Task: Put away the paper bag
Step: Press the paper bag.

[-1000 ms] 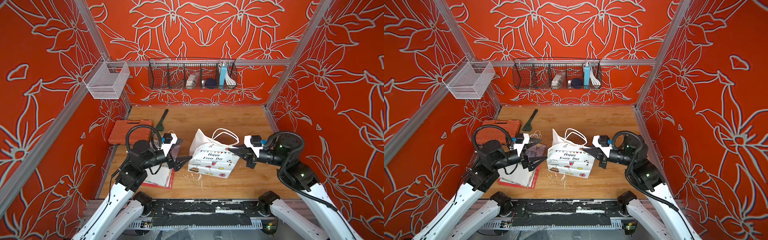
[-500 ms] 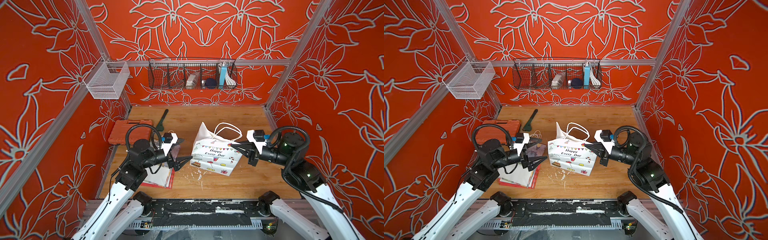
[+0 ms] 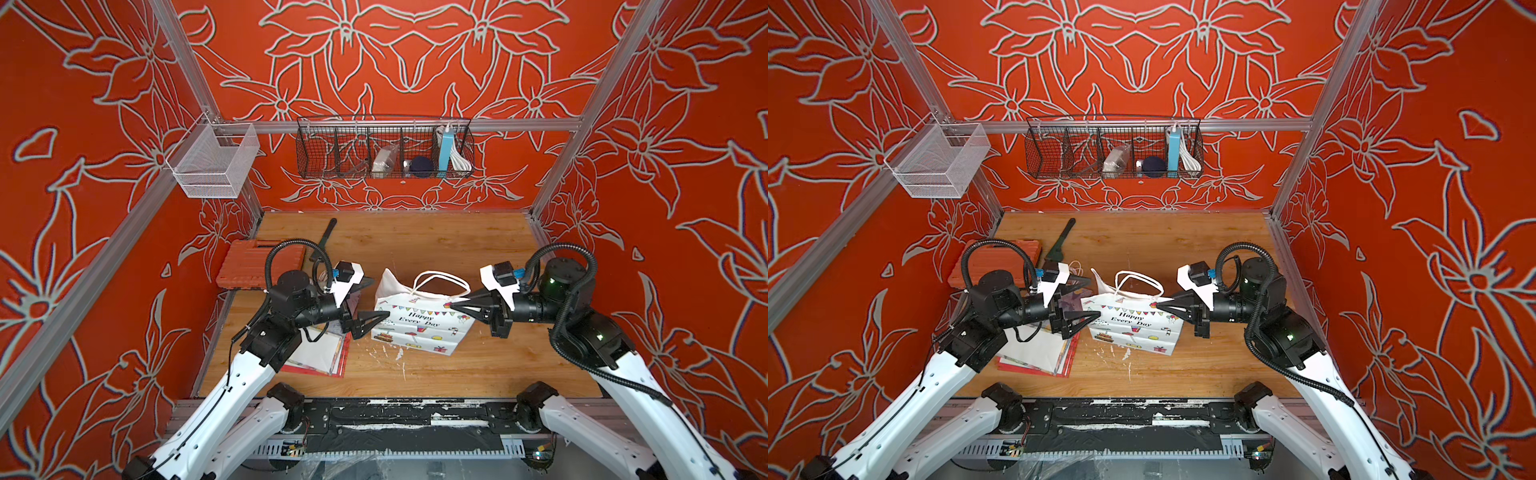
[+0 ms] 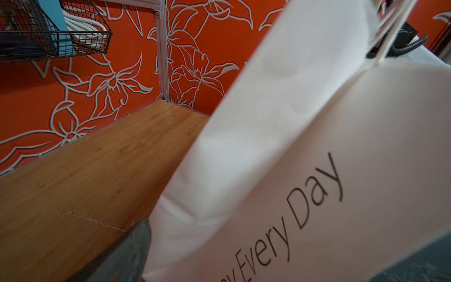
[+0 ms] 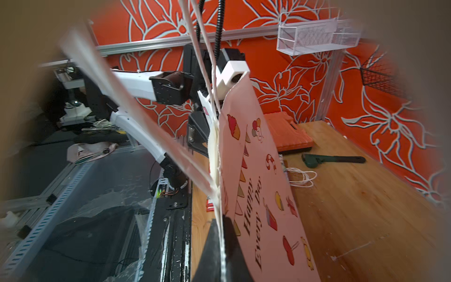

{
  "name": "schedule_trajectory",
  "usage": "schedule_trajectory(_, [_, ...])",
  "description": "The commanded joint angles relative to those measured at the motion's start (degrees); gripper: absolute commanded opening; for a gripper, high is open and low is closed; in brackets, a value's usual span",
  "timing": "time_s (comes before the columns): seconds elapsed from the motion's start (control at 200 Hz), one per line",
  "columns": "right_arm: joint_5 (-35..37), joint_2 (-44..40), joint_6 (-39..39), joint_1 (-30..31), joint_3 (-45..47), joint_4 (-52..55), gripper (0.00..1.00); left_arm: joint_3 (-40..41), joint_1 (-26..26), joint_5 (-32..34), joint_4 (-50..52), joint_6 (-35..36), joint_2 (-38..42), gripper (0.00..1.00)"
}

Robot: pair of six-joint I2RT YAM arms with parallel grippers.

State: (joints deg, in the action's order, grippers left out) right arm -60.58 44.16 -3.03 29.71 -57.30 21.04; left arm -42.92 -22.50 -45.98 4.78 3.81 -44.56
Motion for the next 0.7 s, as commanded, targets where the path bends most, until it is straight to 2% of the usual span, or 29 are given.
schedule_trajectory(0.0, [-8.24, 0.13, -0.73, 0.82, 0.17, 0.52, 0.0, -2.73, -0.05, -4.27, -2.34, 1.75, -1.24, 0.99])
schedule_trajectory(0.245, [-8.78, 2.02, -3.46, 1.03, -1.37, 5.5, 0.0, -4.4, 0.04, -9.89, -0.84, 6.8, -3.68, 0.99])
schedule_trajectory(0.39, [-8.7, 2.46, -2.28, 1.01, -1.32, 4.25, 0.0, -4.79, -0.03, -15.39, -1.23, 8.66, -4.77, 0.97])
schedule_trajectory(0.55, [-7.38, 2.62, -1.66, 1.13, -1.36, 2.68, 0.0, -4.98, 0.0, -18.19, -1.75, 9.03, -5.45, 0.78])
schedule_trajectory(0.696, [-1.03, 1.97, -1.71, 1.12, -1.48, 1.93, 0.0, -4.37, -0.06, -18.3, -1.26, 9.19, -4.94, 0.56])
